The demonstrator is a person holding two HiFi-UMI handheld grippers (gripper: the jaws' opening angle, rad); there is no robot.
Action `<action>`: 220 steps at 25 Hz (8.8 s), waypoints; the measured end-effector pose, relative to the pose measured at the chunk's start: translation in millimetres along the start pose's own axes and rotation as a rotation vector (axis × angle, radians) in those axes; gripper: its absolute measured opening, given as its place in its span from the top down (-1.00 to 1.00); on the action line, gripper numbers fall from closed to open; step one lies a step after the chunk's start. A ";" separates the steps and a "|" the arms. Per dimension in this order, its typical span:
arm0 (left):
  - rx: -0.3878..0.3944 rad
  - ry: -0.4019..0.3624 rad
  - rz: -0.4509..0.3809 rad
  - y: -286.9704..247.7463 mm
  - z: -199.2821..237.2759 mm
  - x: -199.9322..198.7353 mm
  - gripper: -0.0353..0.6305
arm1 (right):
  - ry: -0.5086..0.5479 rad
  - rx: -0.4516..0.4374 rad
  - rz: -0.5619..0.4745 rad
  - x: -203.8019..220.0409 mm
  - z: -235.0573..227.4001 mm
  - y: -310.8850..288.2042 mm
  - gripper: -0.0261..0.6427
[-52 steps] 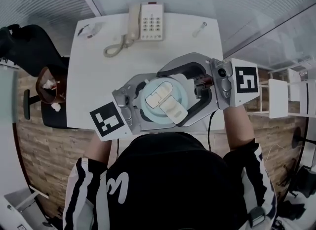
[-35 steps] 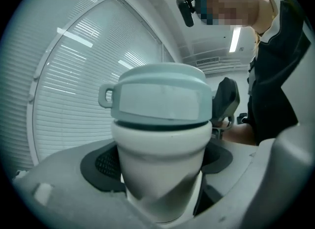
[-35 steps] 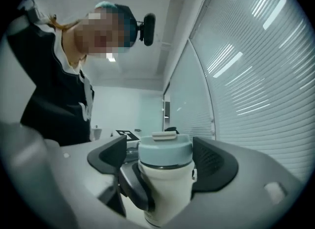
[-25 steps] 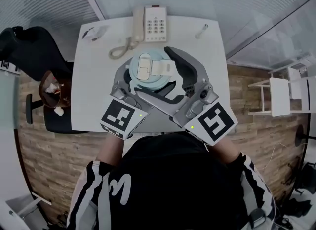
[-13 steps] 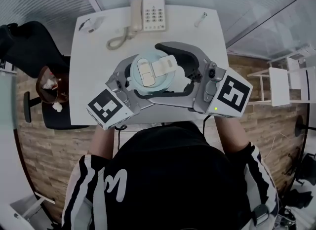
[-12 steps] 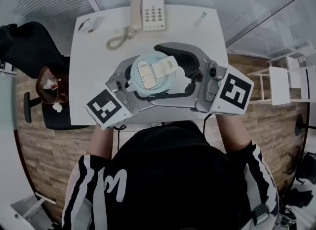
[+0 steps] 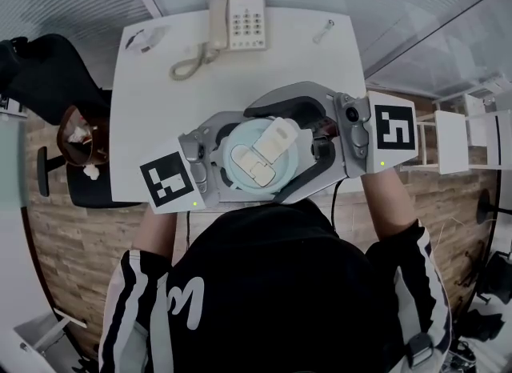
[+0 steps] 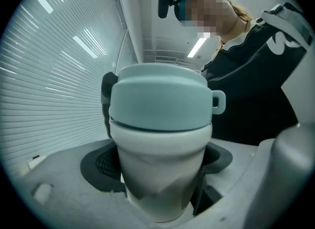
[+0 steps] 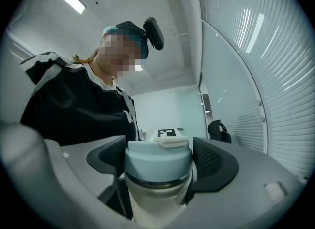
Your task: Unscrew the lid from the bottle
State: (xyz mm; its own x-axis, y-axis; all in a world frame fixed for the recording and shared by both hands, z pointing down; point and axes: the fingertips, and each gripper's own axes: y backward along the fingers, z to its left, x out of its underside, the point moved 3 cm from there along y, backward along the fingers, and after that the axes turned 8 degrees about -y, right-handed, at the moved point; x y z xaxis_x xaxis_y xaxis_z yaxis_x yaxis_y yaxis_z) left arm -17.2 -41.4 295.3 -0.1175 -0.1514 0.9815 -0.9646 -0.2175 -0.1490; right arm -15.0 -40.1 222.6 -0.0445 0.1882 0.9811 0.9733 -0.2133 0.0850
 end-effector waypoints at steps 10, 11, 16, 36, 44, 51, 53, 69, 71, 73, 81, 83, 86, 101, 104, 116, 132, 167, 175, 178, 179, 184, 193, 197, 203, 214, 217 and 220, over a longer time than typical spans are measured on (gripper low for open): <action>0.075 0.000 -0.032 -14.2 -3.5 -6.2 -0.41 | -0.053 -0.321 0.042 -0.3 2.5 13.2 -0.34; 0.070 0.004 -0.031 -17.4 -3.4 -7.2 -0.41 | -0.057 -0.336 0.048 -1.9 4.0 15.2 -0.34; -0.072 0.058 -0.109 -20.8 12.5 -15.4 -0.41 | -0.063 -0.165 -0.065 -20.7 -3.7 28.8 -0.35; -0.838 0.119 0.085 15.3 107.1 24.0 -0.41 | 0.200 0.827 -0.035 -12.5 -78.3 22.6 -0.40; -0.710 0.132 0.077 7.0 97.5 37.7 -0.41 | 0.157 0.736 0.011 7.5 -77.9 23.6 -0.36; -0.493 0.089 0.054 -3.3 75.4 22.8 -0.41 | 0.160 0.448 0.055 4.7 -53.3 27.0 -0.36; -0.405 0.070 0.055 -5.9 67.3 19.5 -0.41 | 0.153 0.366 0.059 3.9 -46.8 26.0 -0.36; 0.057 -0.004 0.015 -24.2 15.9 -14.6 -0.41 | 0.094 -0.159 0.093 -12.3 1.6 25.4 -0.36; 0.091 -0.010 0.010 -24.8 10.4 -17.0 -0.41 | 0.090 -0.203 0.099 -14.4 6.2 23.6 -0.36; 0.102 -0.006 0.003 -25.1 7.8 -17.5 -0.41 | 0.082 -0.222 0.077 -16.8 8.3 23.4 -0.36; 0.048 -0.012 0.017 -25.7 11.7 -10.4 -0.41 | 0.095 -0.190 0.010 -25.9 6.6 21.5 -0.36; 0.026 -0.009 0.007 -23.3 11.9 -10.6 -0.41 | 0.087 -0.175 -0.016 -28.1 5.6 21.1 -0.36; -0.006 0.004 0.005 -21.0 11.2 -9.0 -0.41 | 0.070 -0.127 -0.053 -30.8 0.6 21.9 -0.36; -0.125 0.040 -0.006 -8.3 21.8 5.8 -0.41 | -0.018 -0.085 -0.190 -36.5 -27.4 28.2 -0.36; -0.125 0.042 -0.011 -7.3 19.5 5.7 -0.41 | -0.050 -0.092 -0.229 -37.5 -28.6 29.4 -0.36; -0.128 0.027 -0.005 -12.6 26.8 1.4 -0.41 | -0.052 -0.043 -0.169 -29.9 -32.9 27.5 -0.36; -0.267 0.145 -0.014 1.6 51.6 14.9 -0.41 | 0.025 0.273 -0.319 -25.8 -66.0 53.2 -0.23; -0.500 0.157 -0.033 35.5 77.4 21.0 -0.41 | 0.171 0.649 -0.188 -2.1 -52.9 76.8 0.31; -0.566 0.142 -0.029 41.7 79.1 25.1 -0.41 | 0.171 0.763 -0.118 16.0 -53.2 87.1 0.48; -0.590 0.143 -0.037 43.4 78.9 27.2 -0.41 | 0.151 0.792 -0.124 19.1 -52.3 87.2 0.59; -0.595 0.141 -0.034 43.7 79.2 28.4 -0.41 | 0.142 0.805 -0.129 20.6 -53.1 88.5 0.62; -0.622 0.143 -0.019 45.7 79.6 33.7 -0.41 | 0.115 0.862 -0.144 29.2 -57.6 96.4 0.76; -0.645 0.138 0.003 44.0 78.6 39.6 -0.41 | 0.103 0.902 -0.127 35.1 -60.7 94.6 0.86; -0.653 0.141 -0.003 43.6 77.6 41.2 -0.41 | 0.096 0.916 -0.121 38.4 -61.6 94.6 0.92; -0.664 0.145 -0.013 45.2 75.8 42.6 -0.41 | 0.090 0.939 -0.100 48.0 -62.0 99.9 0.92; -0.680 0.138 -0.012 44.9 77.1 42.5 -0.41 | 0.079 0.964 -0.101 49.5 -61.6 97.7 0.92; -0.683 0.134 -0.019 45.4 79.1 41.0 -0.41 | 0.088 0.972 -0.091 52.0 -61.6 101.0 0.92; -0.686 0.134 -0.022 45.4 78.8 41.2 -0.41 | 0.076 0.972 -0.097 51.3 -61.0 97.7 0.92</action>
State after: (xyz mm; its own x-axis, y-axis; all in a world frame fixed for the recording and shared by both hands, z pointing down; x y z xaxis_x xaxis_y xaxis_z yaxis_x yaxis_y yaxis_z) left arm -47.2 -133.5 319.4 -0.0814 -0.0237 0.9964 -0.8929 0.4459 -0.0623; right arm 64.1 -109.8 291.9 -0.1154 0.0938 0.9889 0.7246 0.6889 0.0192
